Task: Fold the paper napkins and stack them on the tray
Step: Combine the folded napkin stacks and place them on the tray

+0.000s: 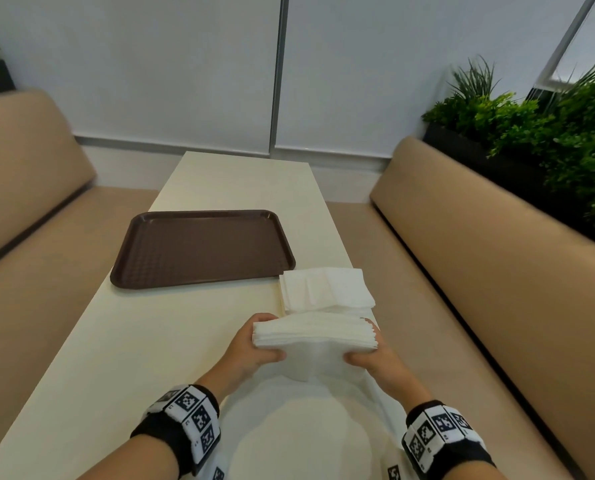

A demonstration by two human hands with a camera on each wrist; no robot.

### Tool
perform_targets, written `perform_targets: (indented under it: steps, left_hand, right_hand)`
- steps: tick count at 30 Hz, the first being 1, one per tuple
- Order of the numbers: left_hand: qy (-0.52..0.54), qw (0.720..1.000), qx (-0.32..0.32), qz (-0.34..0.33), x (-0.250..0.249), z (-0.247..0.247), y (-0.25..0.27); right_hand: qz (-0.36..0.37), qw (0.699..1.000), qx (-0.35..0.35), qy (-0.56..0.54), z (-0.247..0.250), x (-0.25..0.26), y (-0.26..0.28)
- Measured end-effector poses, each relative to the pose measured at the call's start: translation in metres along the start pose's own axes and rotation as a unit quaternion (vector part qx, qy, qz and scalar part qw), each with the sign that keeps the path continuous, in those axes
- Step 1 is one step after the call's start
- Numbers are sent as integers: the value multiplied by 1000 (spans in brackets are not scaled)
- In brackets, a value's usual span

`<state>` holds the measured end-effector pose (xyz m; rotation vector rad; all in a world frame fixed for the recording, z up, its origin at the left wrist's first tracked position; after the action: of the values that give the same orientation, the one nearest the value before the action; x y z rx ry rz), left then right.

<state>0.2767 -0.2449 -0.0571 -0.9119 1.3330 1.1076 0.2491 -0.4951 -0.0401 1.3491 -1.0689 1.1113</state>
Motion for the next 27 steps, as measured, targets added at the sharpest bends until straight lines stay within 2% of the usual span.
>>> perform_targets:
  steps: [4, 9, 13, 16, 19, 23, 27]
  left_hand:
    - [0, 1000, 5, 0, 1, 0, 1]
    - [-2, 999, -8, 31, -1, 7, 2]
    - [61, 994, 15, 85, -26, 22, 4]
    - [134, 982, 43, 124, -47, 35, 12]
    - [159, 973, 37, 162, -55, 53, 19]
    - [147, 968, 4, 204, -50, 79, 24]
    - [136, 966, -45, 214, -44, 108, 23]
  right_hand:
    - [6, 1000, -3, 15, 0, 1, 1]
    - [2, 1000, 7, 16, -3, 12, 6]
    - [-54, 995, 30, -78, -15, 36, 1]
    - [-104, 978, 49, -175, -33, 53, -4]
    - [-143, 963, 67, -220, -54, 62, -8]
    - [-177, 959, 80, -207, -78, 63, -21]
    - [-203, 968, 82, -122, -102, 65, -48]
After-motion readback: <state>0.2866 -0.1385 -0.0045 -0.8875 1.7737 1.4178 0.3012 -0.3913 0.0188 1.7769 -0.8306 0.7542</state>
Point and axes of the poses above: each hand's wrist, its own y-axis away from the middle knuckle, its own z-axis out of the back of the hand, x = y × z, the point moved 3 cm from there along -y, towards the middle knuckle, and after that the axes turned 9 degrees about -y, right-handed, at the moved point
